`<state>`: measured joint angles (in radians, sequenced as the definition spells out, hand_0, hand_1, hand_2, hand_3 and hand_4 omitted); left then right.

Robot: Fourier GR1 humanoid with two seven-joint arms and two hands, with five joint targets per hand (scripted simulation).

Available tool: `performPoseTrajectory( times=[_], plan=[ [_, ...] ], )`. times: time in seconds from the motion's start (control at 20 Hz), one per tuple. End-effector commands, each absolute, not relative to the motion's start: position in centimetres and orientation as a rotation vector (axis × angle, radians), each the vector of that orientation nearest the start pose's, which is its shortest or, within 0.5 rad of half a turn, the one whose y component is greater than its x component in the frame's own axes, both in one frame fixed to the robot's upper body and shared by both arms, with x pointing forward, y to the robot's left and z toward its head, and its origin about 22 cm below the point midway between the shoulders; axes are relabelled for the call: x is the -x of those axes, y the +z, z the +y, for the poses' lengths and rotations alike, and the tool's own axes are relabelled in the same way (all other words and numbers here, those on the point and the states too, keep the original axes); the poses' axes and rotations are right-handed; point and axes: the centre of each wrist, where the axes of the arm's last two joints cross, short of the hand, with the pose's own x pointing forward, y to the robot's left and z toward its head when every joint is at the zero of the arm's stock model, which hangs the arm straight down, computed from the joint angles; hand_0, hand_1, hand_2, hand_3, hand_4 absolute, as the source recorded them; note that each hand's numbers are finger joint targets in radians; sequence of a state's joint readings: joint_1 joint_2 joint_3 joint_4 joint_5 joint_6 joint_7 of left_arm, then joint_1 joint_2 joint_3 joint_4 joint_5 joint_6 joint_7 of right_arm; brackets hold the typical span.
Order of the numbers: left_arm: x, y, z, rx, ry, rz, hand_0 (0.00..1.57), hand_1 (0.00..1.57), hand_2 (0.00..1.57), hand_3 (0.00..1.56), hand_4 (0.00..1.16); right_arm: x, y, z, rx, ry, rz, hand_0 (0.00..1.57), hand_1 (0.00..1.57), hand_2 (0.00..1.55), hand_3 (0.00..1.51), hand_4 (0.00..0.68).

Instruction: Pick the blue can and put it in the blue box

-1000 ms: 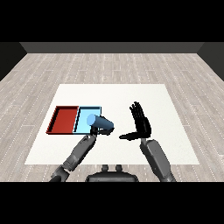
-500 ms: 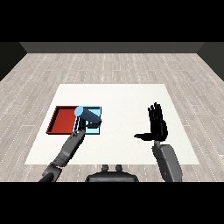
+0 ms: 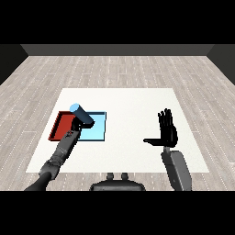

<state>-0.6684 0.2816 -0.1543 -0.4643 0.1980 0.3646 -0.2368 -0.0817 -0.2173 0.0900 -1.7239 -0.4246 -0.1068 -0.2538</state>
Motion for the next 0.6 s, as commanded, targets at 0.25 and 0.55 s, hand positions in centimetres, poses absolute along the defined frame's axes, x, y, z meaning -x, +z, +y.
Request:
performPoseTrajectory(
  times=[0.25,0.55],
  plan=[
    [-37.7,-5.6,25.8,-0.574,-0.199,-1.084,1.57,1.57,1.50,1.38,0.99,-27.6,2.6,-24.5,-0.199,-0.212,-1.918,0.00,0.00,0.00,0.00,0.000],
    [-36.2,-7.7,25.0,-0.545,-0.276,-0.970,1.48,1.48,1.41,0.88,0.87,-27.0,3.2,-24.5,-0.204,-0.241,-1.921,0.00,0.00,0.00,0.00,0.000]
  ],
)
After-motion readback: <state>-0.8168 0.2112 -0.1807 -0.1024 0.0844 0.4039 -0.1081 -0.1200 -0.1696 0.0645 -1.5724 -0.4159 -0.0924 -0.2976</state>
